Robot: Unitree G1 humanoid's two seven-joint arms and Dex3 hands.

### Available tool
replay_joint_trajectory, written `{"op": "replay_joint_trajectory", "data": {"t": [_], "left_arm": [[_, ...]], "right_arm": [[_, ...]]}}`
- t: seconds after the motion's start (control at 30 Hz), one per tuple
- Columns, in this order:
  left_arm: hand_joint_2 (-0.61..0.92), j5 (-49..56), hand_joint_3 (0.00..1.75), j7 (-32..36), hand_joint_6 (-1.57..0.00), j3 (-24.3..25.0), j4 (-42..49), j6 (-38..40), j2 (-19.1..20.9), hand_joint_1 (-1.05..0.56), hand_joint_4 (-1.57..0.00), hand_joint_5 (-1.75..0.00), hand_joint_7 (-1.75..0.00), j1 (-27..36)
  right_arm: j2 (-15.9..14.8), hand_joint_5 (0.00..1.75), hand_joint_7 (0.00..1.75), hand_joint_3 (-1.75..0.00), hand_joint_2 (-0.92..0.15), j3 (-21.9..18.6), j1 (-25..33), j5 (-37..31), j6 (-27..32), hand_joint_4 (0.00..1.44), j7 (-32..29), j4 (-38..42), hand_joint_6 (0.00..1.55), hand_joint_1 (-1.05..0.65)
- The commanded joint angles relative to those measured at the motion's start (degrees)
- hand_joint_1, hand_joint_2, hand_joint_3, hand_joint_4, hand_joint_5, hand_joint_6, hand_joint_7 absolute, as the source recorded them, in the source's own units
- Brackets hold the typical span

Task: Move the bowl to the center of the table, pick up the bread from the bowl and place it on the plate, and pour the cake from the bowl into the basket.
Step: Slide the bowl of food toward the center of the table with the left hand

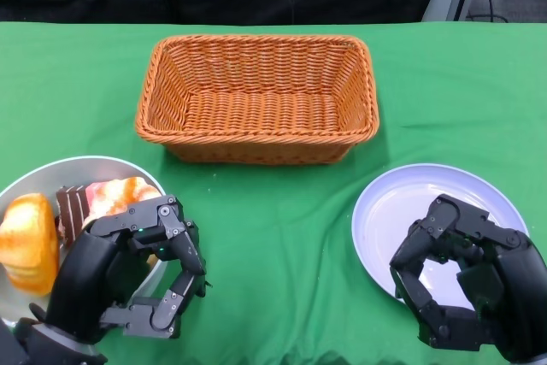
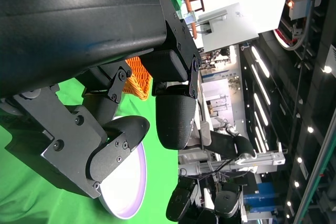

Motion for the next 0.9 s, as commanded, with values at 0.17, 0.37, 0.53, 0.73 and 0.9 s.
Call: {"op": "replay_joint_trajectory", "data": {"t": [0.17, 0.37, 0.53, 0.73, 0.9], "left_arm": [[0.42, 0.15, 1.34, 0.43, -0.81, 0.49, 0.43, -0.57, 0.81, -0.04, -0.83, -1.68, -1.43, -0.18], [0.42, 0.33, 1.33, 0.43, -0.8, 0.41, 0.41, -0.87, 0.79, -0.03, -0.83, -1.69, -1.44, -0.14], [0.42, 0.42, 1.33, 0.43, -0.81, 0.46, 0.68, -1.09, 0.76, -0.04, -0.83, -1.68, -1.43, -0.25], [0.43, 0.38, 1.33, 0.31, -0.81, 0.52, 1.25, -1.41, 0.85, -0.03, -0.83, -1.68, -1.43, -0.5], [0.41, 0.37, 1.34, 0.36, -0.82, 0.65, 1.17, -2.1, 0.82, -0.03, -0.83, -1.67, -1.42, -0.61]], "right_arm": [[-0.82, 1.71, 1.35, -1.05, -0.44, -0.72, 0.18, 0.56, -0.09, 0.79, -0.02, -0.19, 0.73, -0.18], [-0.91, 1.71, 1.35, -1.04, -0.45, -0.66, 0.36, 0.54, -0.11, 0.79, 0.12, -0.17, 0.73, -0.18], [-0.99, 1.71, 1.36, -1.03, -0.45, -0.75, 0.14, 0.5, -0.49, 0.79, 0.26, 0.24, 0.73, -0.18], [-0.84, 1.7, 1.36, -1.03, -0.45, -0.67, 0.19, 0.37, -0.27, 0.8, 0.05, 0.17, 0.73, -0.18], [-0.69, 1.7, 1.36, -1.04, -0.45, -0.59, 0.05, 0.35, -0.65, 0.8, 0.04, 0.54, 0.73, -0.18]]}}
